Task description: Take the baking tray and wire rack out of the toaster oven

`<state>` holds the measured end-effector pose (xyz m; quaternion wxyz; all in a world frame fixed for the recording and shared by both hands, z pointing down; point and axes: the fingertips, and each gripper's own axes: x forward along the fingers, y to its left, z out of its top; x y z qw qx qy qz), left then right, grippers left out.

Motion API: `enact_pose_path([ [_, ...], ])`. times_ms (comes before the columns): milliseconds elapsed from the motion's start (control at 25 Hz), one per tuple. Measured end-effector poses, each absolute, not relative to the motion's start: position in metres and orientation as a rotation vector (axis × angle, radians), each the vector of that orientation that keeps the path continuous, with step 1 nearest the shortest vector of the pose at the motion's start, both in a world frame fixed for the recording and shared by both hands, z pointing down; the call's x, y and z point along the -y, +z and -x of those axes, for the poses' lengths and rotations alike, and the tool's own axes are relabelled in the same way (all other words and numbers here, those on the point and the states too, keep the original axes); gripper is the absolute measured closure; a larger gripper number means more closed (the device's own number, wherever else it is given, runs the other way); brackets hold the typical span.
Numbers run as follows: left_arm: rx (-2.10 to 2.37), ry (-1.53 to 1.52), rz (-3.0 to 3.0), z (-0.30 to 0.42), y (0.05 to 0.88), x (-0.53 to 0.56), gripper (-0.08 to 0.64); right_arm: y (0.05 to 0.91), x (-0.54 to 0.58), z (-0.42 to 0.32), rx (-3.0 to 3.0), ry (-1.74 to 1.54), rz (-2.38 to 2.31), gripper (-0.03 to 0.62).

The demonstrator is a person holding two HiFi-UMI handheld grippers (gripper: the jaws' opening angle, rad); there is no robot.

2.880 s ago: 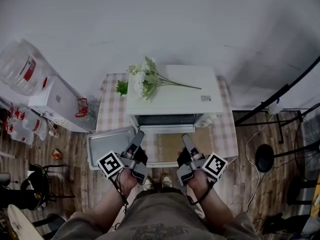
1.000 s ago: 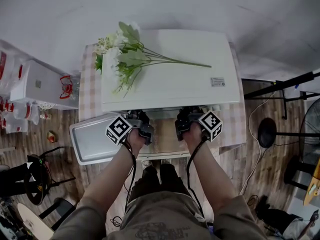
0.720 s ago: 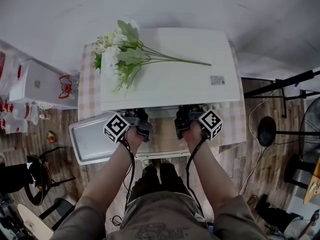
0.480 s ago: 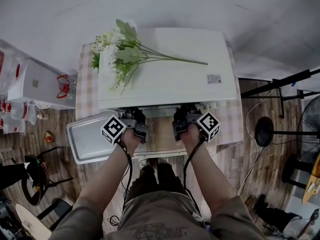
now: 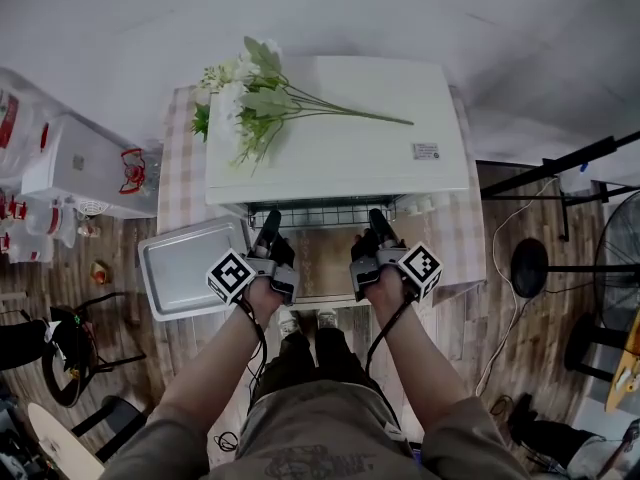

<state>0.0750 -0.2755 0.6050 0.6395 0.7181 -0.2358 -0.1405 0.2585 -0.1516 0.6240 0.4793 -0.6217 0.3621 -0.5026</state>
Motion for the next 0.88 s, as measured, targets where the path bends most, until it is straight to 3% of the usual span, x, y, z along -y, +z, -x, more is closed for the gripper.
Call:
enact_pose_path([
  [880, 0.514, -0.306, -1.644, -0.03, 0.589, 0.206, 0.557, 0.604, 0.078, -0.211, -0.883, -1.251, 1.5, 0.568],
])
